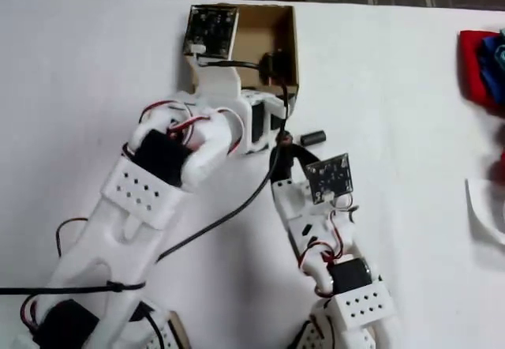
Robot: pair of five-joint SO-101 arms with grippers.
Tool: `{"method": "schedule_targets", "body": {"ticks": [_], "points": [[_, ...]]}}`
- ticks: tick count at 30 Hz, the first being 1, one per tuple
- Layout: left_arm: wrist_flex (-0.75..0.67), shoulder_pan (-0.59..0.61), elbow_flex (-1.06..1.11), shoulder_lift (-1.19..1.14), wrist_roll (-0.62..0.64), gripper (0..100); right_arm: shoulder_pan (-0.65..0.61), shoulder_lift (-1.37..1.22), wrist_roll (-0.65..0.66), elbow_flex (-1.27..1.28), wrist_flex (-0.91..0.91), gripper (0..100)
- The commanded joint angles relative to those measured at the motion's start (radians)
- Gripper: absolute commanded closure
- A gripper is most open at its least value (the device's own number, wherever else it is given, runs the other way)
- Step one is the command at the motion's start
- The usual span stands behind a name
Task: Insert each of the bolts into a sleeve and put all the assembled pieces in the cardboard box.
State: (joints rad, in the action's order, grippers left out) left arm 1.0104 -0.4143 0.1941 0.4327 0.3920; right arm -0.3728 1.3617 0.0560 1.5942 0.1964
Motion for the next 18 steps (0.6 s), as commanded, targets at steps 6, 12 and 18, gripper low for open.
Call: {"method": "schedule_targets", "body": {"ticks": [6,12,18], "points": [[0.04,0.17,-0.044,-0.003,-0.025,77,0.058,0.022,-0.031,-0.018,-0.015,97.5],[0.117,0.485,0.111,-0.005,-0.302,77,0.225,-0.036,-0.163,-0.25,0.143,97.5],[-0.08,0.647,0.418,-0.005,-0.345,77,0.2,-0.588,-0.114,-0.825,0.272,97.5]]}}
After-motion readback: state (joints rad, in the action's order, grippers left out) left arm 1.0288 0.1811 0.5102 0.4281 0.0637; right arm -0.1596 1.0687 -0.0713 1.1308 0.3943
